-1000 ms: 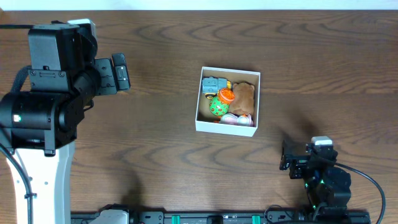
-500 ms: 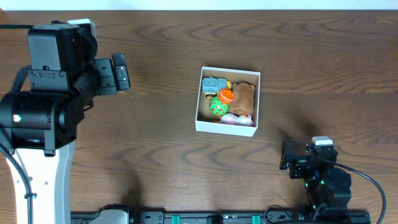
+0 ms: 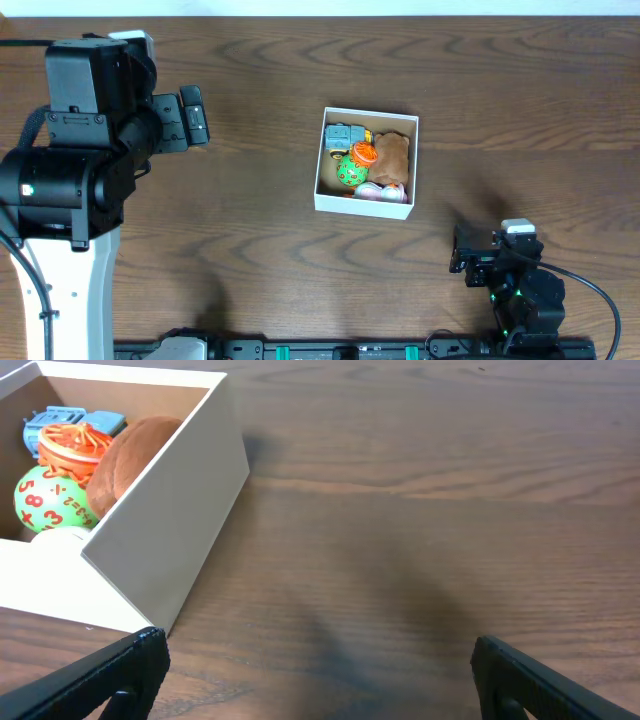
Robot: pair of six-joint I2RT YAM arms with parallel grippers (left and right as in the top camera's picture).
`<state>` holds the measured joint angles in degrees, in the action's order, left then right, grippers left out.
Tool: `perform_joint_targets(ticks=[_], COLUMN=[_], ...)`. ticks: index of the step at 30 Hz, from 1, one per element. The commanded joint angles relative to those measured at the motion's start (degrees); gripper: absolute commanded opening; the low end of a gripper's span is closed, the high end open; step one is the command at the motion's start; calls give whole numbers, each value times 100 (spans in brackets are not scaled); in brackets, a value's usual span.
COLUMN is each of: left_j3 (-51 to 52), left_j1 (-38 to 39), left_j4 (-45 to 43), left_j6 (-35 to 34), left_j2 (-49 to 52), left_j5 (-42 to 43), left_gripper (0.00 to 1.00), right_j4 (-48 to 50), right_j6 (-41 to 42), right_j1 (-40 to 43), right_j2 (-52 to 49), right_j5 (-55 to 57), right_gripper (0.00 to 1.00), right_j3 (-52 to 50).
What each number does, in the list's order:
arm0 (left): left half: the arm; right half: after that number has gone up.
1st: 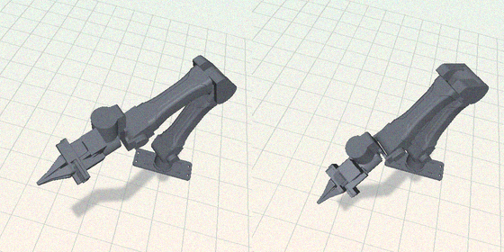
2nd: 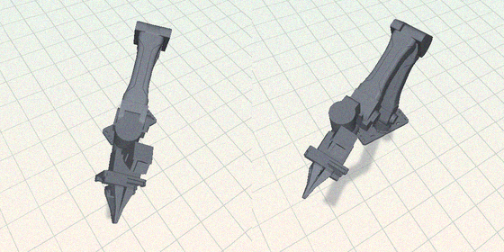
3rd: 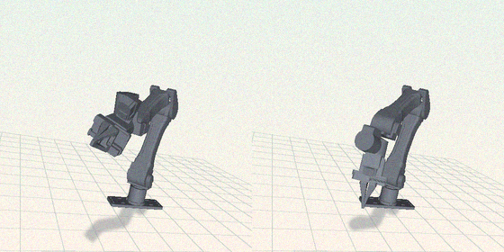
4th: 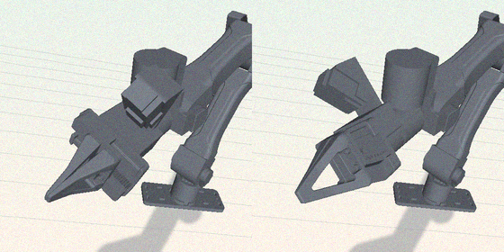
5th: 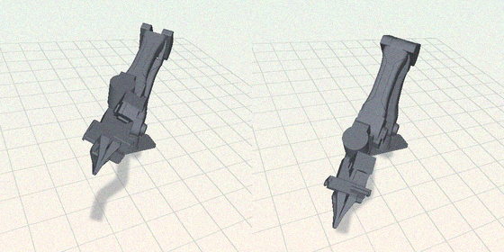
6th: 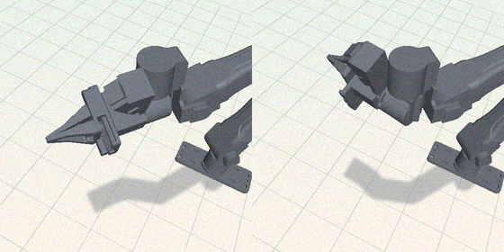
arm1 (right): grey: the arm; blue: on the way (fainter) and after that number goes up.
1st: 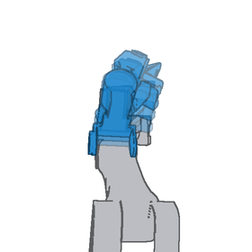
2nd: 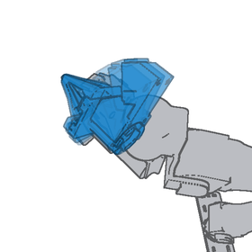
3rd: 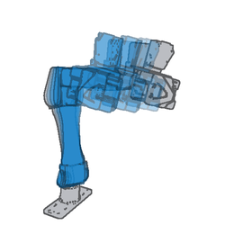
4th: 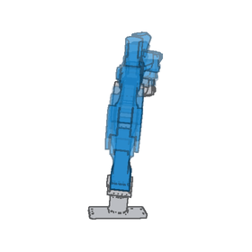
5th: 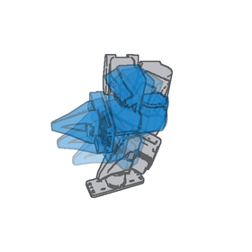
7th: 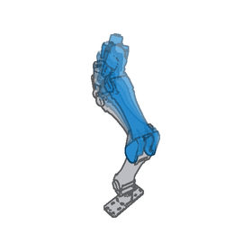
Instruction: Pack container
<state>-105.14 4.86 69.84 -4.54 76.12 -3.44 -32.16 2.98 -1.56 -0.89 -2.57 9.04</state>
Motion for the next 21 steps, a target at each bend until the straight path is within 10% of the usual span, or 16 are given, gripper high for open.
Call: perform_joint_targets(ticks=[1, 9, 21], left_j3=[-35, 826, 4892], left_j1=[-59, -70, -719], left_j4=[157, -942, -2944], left_j6=[-7, 59, 57], left_j2=[-37, -1082, -3891], left_j5=[-203, -262, 0], left_gripper=[98, 98, 98], right_j4=[2, 2, 2], right_j6=[81, 81, 81], right_j1=[44, 44, 44], right_j2=[55, 55, 55], right_j5=[66, 66, 66], right_gripper=[99, 99, 99], right_j3=[-55, -55, -55])
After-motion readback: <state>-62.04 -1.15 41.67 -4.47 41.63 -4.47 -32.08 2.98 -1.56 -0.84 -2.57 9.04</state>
